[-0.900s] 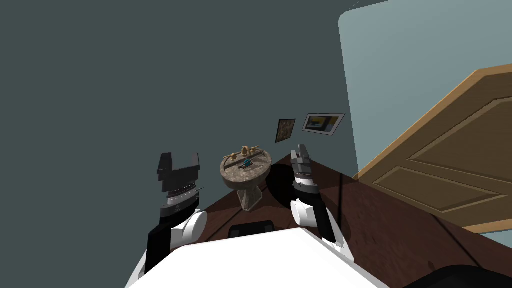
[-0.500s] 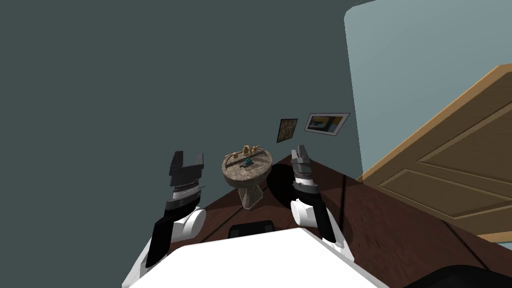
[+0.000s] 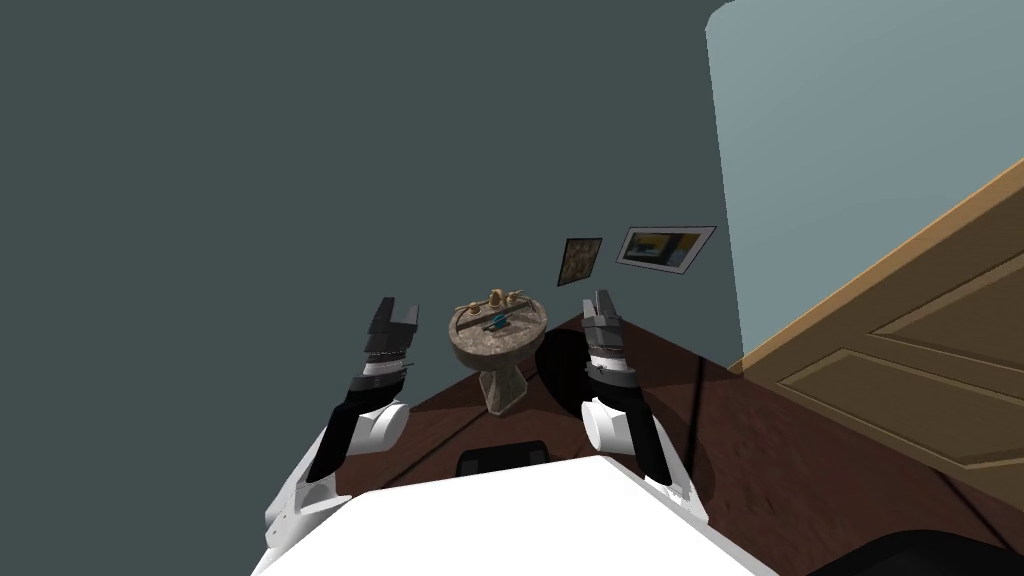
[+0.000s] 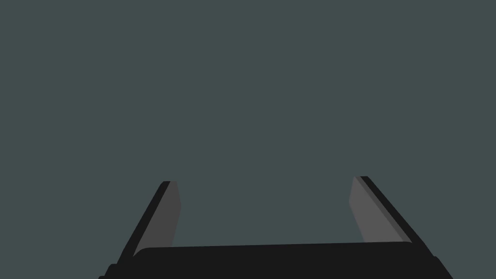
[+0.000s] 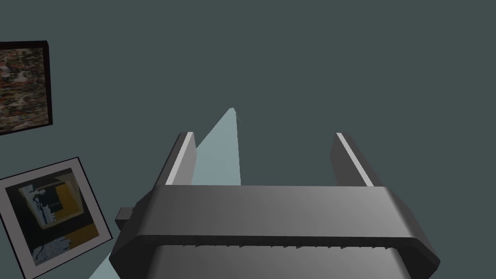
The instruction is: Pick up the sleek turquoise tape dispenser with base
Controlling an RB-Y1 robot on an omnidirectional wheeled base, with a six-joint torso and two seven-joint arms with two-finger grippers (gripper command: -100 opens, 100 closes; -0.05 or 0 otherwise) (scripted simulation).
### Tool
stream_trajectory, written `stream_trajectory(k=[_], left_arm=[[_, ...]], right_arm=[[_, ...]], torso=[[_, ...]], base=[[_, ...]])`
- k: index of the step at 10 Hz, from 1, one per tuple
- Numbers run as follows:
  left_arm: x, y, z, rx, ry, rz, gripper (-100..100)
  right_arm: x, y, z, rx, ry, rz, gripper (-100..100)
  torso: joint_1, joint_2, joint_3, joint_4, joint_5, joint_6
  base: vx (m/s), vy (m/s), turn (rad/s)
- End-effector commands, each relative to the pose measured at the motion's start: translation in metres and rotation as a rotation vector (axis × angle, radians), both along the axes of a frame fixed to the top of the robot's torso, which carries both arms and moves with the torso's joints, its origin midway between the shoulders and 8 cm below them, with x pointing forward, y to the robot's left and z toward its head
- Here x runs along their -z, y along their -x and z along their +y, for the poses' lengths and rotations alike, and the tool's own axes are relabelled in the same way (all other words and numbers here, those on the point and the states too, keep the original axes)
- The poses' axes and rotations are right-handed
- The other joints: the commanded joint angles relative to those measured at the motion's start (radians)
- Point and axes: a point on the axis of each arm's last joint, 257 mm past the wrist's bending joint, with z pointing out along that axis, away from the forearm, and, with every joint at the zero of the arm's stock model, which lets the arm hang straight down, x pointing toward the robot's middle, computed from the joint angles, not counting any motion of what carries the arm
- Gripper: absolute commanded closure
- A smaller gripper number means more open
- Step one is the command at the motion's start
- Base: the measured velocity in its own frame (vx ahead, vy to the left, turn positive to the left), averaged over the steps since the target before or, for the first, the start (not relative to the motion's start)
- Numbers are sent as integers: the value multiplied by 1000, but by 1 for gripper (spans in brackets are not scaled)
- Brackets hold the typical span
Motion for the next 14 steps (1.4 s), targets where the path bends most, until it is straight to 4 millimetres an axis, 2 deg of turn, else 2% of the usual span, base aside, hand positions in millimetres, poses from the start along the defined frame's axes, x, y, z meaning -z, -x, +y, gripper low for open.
stream_trajectory(k=[1, 2, 3, 4, 5, 6, 7, 8, 9, 10, 11, 12, 13, 14], left_arm=[[10, -19, 6, 5, -18, 48, -100], [12, -32, 12, 6, -32, 74, -100], [18, -37, 13, 4, -32, 91, -100], [22, -53, 21, 1, -44, 127, -100], [25, -55, 21, 0, -43, 137, -100], [29, -71, 31, -6, -53, 174, -100], [33, -73, 32, -9, -52, 185, -100], [35, -89, 44, -19, -59, 213, -100], [40, -92, 44, -21, -59, 236, -100], [40, -107, 57, -34, -62, 262, -100], [47, -111, 59, -37, -61, 288, -100], [44, -125, 71, -50, -61, 310, -100], [54, -128, 75, -56, -58, 342, -100], [51, -140, 90, -73, -55, 360, -100]], right_arm=[[0, 0, 0, 0, 0, 0, 0], [0, 0, 0, 0, 0, 0, 0], [0, 0, 0, 0, 0, 0, 0], [0, 0, 0, 0, 0, 0, 0], [0, 0, 0, 0, 0, 0, 0], [0, 0, 0, 0, 0, 0, 0], [0, 0, 0, 0, 0, 0, 0], [0, 0, 0, 0, 0, 0, 0], [0, 0, 0, 0, 0, 0, 0], [0, 0, 0, 0, 0, 0, 0], [0, 0, 0, 0, 0, 0, 0], [0, 0, 0, 0, 0, 0, 0], [0, 0, 0, 0, 0, 0, 0], [0, 0, 0, 0, 0, 0, 0]], torso=[[0, 0, 0, 0, 0, 0], [0, 0, 0, 0, 0, 0], [-1, -1, 0, 0, 0, 0], [-1, -1, 0, 0, 0, 0], [-1, 0, 0, 0, 0, 0], [-1, -1, 0, 0, 0, 0], [-1, -1, 0, 0, 0, 0], [-2, -1, -1, 0, 0, 0], [-2, -2, -1, 0, 0, 0], [-1, -2, -1, 0, 0, 0], [-2, -1, -1, 0, 0, 0], [-2, -1, -1, 0, -1, 0], [-3, -2, -1, 0, -1, 0], [-2, -2, -1, 0, -1, 0]], base=[[-25, -29, 84], [-29, -44, 139], [-18, -45, 39], [-29, -48, 88], [-26, -38, 47], [-28, -51, 85], [-17, -48, 44], [-10, -53, 93], [-9, -45, 49], [-20, -59, 91], [-16, -59, 48], [-7, -65, 88], [-6, -60, 44], [-8, -78, 76]])
